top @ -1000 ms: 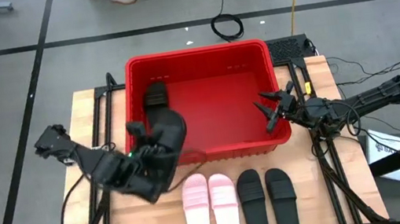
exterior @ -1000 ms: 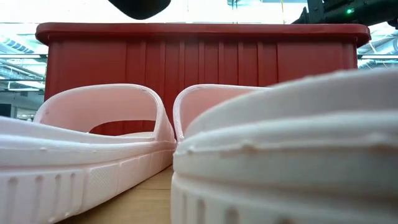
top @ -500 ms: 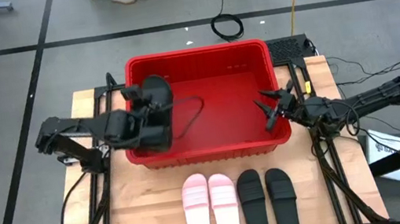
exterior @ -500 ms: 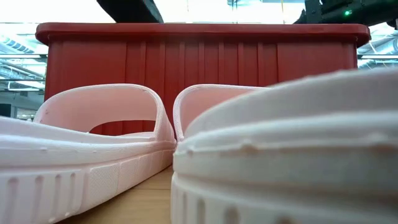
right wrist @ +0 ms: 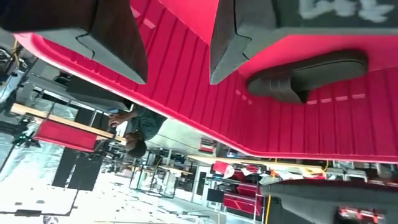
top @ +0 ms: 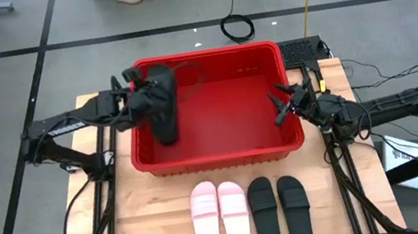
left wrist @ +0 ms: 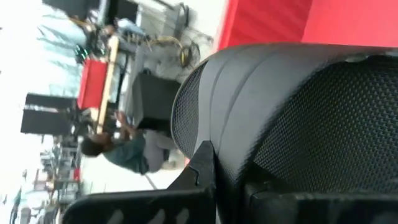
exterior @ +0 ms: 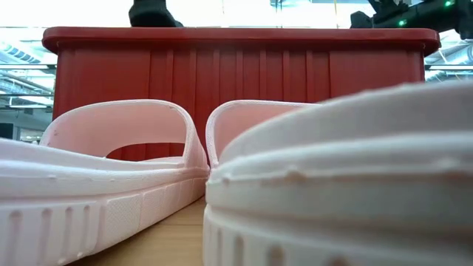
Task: Pick and place slides into bin
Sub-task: Put the black slipper into the black slipper
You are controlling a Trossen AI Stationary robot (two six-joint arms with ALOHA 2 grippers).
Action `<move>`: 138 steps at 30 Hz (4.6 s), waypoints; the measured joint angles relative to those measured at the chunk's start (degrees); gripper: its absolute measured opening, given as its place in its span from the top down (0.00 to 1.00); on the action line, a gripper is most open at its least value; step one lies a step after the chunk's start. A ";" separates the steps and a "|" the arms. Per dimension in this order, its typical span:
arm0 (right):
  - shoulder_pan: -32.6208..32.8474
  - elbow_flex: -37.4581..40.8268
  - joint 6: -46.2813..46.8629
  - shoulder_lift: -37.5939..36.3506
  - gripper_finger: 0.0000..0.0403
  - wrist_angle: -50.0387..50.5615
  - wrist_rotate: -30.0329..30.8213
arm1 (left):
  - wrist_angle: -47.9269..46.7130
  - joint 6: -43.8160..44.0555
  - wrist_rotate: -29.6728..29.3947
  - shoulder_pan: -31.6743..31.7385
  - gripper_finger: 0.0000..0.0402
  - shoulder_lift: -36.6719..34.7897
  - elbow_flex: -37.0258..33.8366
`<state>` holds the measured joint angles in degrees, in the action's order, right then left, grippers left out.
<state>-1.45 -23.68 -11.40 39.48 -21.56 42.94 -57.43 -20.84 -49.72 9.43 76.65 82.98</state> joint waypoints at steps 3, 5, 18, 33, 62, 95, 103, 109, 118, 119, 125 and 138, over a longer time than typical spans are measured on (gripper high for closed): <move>-0.81 0.00 0.13 0.00 0.59 -0.02 -2.58 | 6.08 -1.14 4.40 4.34 0.98 -3.11 -5.72; -1.43 0.00 0.21 0.01 0.59 -0.11 -4.25 | 8.65 -3.03 4.73 6.35 0.99 -4.47 -9.65; -5.40 0.00 -0.80 0.00 0.59 -1.39 -4.30 | 28.15 -10.12 12.38 16.87 0.99 -5.45 -25.79; -10.69 0.00 0.19 0.04 0.59 -2.62 -12.16 | 35.19 -10.61 18.40 22.72 0.96 -5.40 -34.02; -11.32 0.00 1.29 2.24 0.59 -3.83 -13.24 | 44.04 -15.20 20.57 24.70 0.99 -4.61 -37.95; -11.32 0.02 1.07 2.49 0.59 -3.23 -13.24 | 41.99 -14.78 16.68 25.40 0.85 4.74 -37.75; -11.32 0.02 1.09 2.49 0.59 -2.90 -13.24 | 37.14 -14.00 14.43 24.92 0.71 4.76 -37.76; -11.32 0.02 1.32 2.47 0.59 -1.92 -13.24 | 37.18 -14.83 12.97 23.22 0.61 4.32 -37.90; -11.32 0.02 1.70 2.47 0.59 -1.86 -13.22 | 36.69 -14.09 13.21 20.51 0.57 1.59 -37.90; -11.30 0.02 1.69 2.47 0.59 -1.82 -13.23 | 36.19 -13.96 13.20 20.41 0.57 1.27 -37.90; -11.31 0.02 1.66 2.47 0.59 -1.75 -13.22 | 32.76 -11.53 8.91 20.54 0.57 1.06 -37.90; -11.31 0.02 1.68 2.47 0.59 -1.69 -13.23 | 32.22 -7.30 5.30 20.48 0.57 1.06 -37.87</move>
<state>-12.76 -23.66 -9.72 41.95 -23.25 29.71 -25.21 -28.14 -44.42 29.91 77.71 45.10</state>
